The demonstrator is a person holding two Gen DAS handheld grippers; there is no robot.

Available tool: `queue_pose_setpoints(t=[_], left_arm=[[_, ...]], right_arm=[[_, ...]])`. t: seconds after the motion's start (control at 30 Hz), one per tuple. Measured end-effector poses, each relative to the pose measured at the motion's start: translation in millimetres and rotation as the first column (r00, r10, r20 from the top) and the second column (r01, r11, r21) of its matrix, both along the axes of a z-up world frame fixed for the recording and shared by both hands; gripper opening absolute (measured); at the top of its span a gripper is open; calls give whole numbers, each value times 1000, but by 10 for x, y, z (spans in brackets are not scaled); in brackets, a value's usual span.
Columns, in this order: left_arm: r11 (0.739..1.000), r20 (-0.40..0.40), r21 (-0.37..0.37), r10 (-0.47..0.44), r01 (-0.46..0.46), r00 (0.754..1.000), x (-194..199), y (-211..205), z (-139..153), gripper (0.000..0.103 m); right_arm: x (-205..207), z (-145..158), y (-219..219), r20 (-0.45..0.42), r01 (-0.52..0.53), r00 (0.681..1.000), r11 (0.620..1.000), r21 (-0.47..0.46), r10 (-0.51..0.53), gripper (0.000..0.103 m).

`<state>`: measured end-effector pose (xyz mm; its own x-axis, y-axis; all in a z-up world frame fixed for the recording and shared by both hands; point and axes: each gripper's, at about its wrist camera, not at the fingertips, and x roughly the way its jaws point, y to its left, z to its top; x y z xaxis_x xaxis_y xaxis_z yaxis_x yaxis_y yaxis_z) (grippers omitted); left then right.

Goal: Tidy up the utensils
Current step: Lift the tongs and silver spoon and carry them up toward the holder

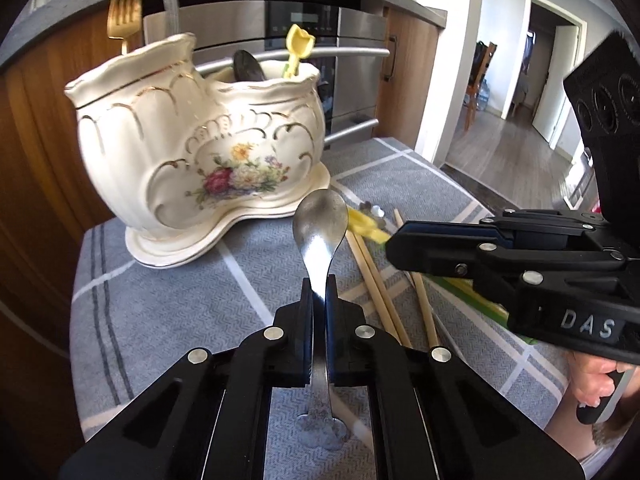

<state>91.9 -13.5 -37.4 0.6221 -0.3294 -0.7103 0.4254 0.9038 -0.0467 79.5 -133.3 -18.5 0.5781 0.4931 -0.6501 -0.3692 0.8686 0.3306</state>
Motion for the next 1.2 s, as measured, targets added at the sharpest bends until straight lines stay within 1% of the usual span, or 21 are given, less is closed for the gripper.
queue_pose_setpoints(t=[0.13,0.37,0.53,0.63,0.73,0.83,1.0,1.1,1.2], left_arm=[[1000,11,-29,13,-12,1000,-42,88,85,6],[995,54,-95,17,-11,998,-170,172,373,6],[992,98,-126,10,2,995,-199,183,626,6],[990,128,-139,11,7,992,-172,187,798,6],[990,157,-143,11,11,988,-110,199,957,6],[991,175,-135,10,14,985,26,199,1107,6],[991,206,-132,19,8,978,276,192,1332,6],[992,237,-124,23,7,971,413,158,1451,6],[992,246,-129,26,6,969,553,138,1502,6]], right_arm=[[-7,23,-65,5,17,1000,1000,10,-17,10],[-51,166,-212,35,47,998,996,78,-50,10],[-47,342,-261,87,64,993,991,118,-75,10],[2,472,-317,124,83,987,983,163,-103,10],[90,580,-351,160,94,980,979,179,-123,10],[265,670,-383,175,79,977,973,218,-119,10],[553,811,-362,213,74,968,964,257,-131,10],[762,852,-336,220,70,965,949,307,-142,10],[954,864,-313,228,74,959,928,364,-166,10]])
